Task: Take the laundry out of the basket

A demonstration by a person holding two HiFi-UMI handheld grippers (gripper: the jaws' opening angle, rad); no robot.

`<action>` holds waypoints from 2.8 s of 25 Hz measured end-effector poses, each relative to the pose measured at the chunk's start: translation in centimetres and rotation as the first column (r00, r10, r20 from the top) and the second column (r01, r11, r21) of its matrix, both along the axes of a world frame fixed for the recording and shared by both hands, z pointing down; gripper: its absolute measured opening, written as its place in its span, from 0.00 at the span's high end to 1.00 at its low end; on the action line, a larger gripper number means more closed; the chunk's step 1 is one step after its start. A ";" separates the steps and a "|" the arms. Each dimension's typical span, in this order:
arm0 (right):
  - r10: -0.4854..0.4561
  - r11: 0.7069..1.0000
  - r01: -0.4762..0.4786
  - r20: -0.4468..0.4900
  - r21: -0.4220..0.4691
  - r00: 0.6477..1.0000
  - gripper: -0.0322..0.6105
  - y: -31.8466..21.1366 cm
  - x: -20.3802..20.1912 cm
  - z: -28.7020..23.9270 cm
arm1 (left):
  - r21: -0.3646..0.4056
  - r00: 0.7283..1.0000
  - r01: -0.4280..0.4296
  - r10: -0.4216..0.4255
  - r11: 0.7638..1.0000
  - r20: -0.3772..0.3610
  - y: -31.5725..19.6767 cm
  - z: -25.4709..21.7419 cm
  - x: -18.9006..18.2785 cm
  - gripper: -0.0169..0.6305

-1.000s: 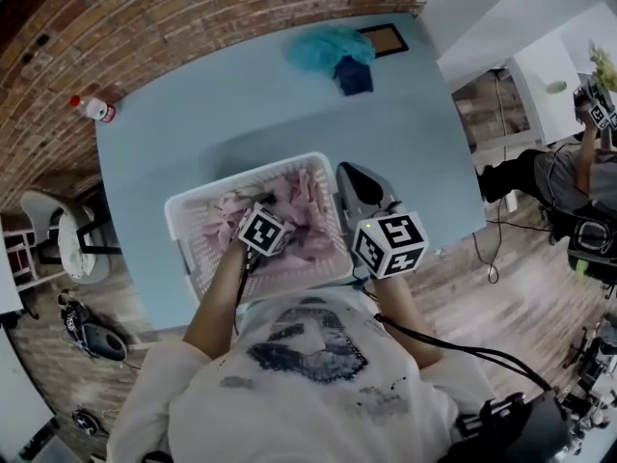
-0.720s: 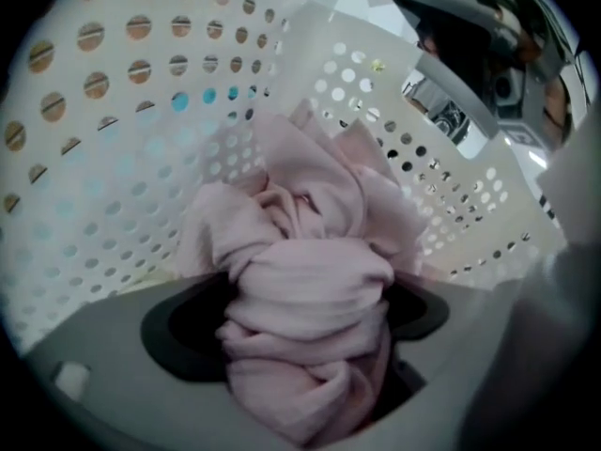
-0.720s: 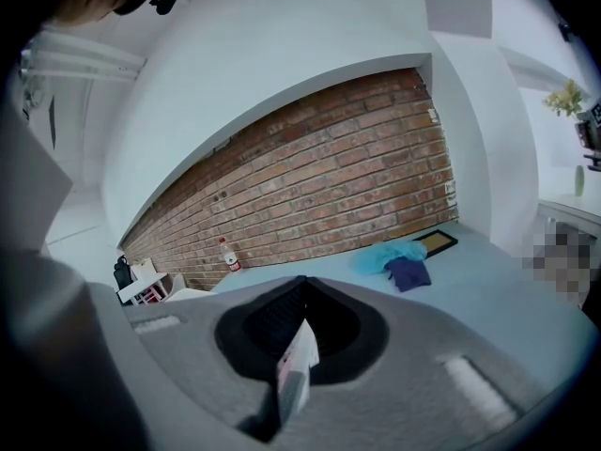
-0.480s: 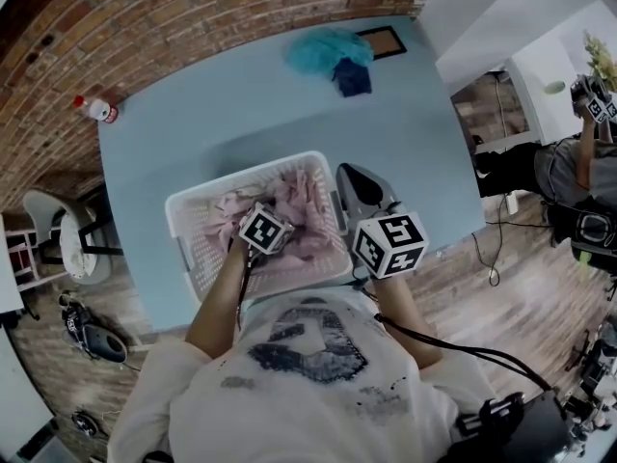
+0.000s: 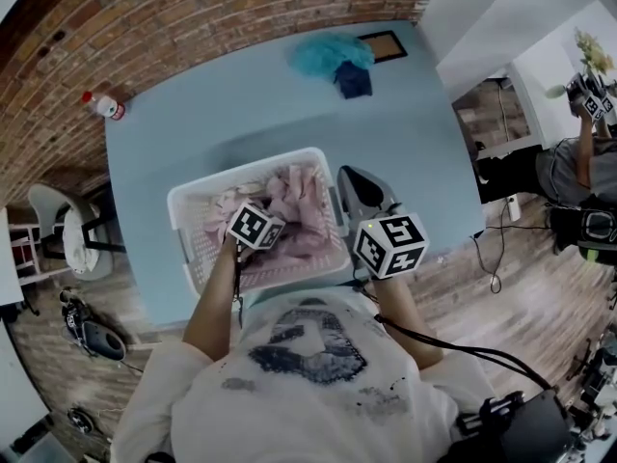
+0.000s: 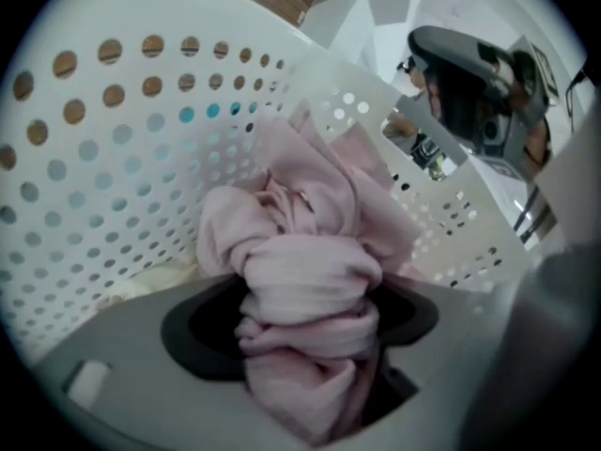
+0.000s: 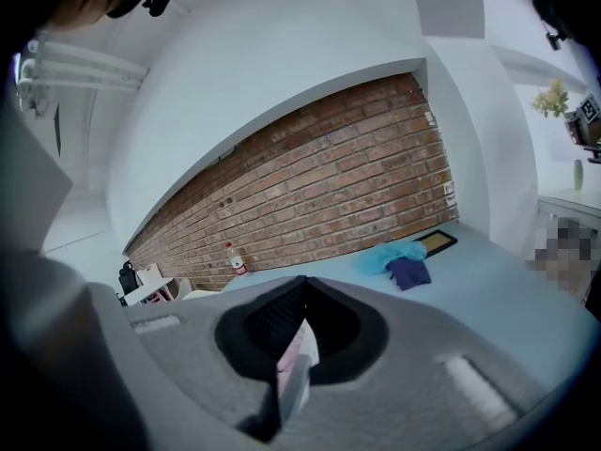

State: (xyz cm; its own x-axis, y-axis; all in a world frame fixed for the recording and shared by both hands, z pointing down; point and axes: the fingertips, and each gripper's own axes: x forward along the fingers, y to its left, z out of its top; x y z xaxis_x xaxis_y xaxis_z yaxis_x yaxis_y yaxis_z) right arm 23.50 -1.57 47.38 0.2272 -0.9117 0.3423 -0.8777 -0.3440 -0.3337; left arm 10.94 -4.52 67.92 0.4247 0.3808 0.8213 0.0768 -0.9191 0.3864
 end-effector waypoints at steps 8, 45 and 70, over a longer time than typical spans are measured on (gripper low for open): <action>-0.018 1.000 0.018 0.009 0.015 1.000 0.95 0.3 -0.5 -0.5 | -0.011 0.998 0.009 -0.009 1.000 -0.055 0.2 -3.1 -0.3 0.38; -0.217 0.951 0.255 -0.207 0.174 0.954 0.95 -7.7 -10.0 -11.8 | 0.054 0.680 0.501 -0.354 0.864 -0.641 -12.0 -29.5 -6.4 0.38; -0.322 0.889 0.387 -0.268 0.243 0.908 0.95 -15.5 -22.9 -16.5 | 0.092 0.534 0.700 -0.434 0.708 -0.725 -20.6 -34.9 -21.7 0.38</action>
State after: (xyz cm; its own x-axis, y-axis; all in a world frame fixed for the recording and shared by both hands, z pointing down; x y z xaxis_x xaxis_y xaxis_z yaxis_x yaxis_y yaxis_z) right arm 0.60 -17.10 30.89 -0.0920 -0.9951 0.0364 -0.9836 0.0851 -0.1592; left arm -10.79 -25.17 33.02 0.8825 -0.3726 0.2871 -0.4197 -0.8992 0.1233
